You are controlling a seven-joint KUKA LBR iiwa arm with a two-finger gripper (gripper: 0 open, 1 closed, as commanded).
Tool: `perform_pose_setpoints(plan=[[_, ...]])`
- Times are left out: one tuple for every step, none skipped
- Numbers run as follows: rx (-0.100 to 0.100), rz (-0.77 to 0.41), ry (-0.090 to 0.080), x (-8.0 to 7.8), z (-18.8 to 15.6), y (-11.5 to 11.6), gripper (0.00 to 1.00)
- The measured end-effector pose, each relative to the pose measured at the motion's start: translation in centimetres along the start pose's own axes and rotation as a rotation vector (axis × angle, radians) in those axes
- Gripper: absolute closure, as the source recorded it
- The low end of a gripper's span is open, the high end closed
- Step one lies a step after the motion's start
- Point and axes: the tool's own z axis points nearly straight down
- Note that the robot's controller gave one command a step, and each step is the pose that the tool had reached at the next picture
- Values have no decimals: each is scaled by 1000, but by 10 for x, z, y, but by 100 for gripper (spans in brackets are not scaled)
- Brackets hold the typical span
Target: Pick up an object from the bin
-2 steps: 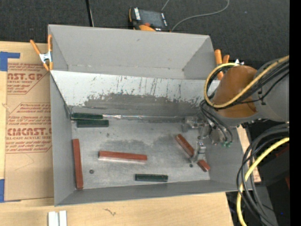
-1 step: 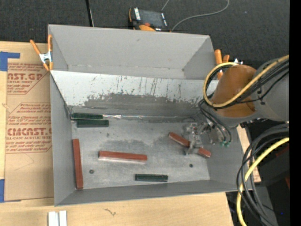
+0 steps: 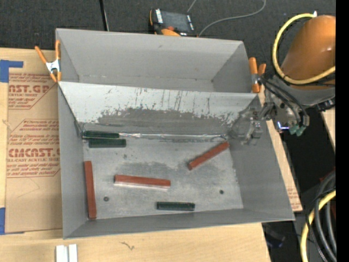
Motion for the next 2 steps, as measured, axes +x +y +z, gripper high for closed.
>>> perform_pose_setpoints(plan=[[-2, 0, 8, 1, 5, 0, 0], [-2, 258, 17, -28, 195, 6, 0]])
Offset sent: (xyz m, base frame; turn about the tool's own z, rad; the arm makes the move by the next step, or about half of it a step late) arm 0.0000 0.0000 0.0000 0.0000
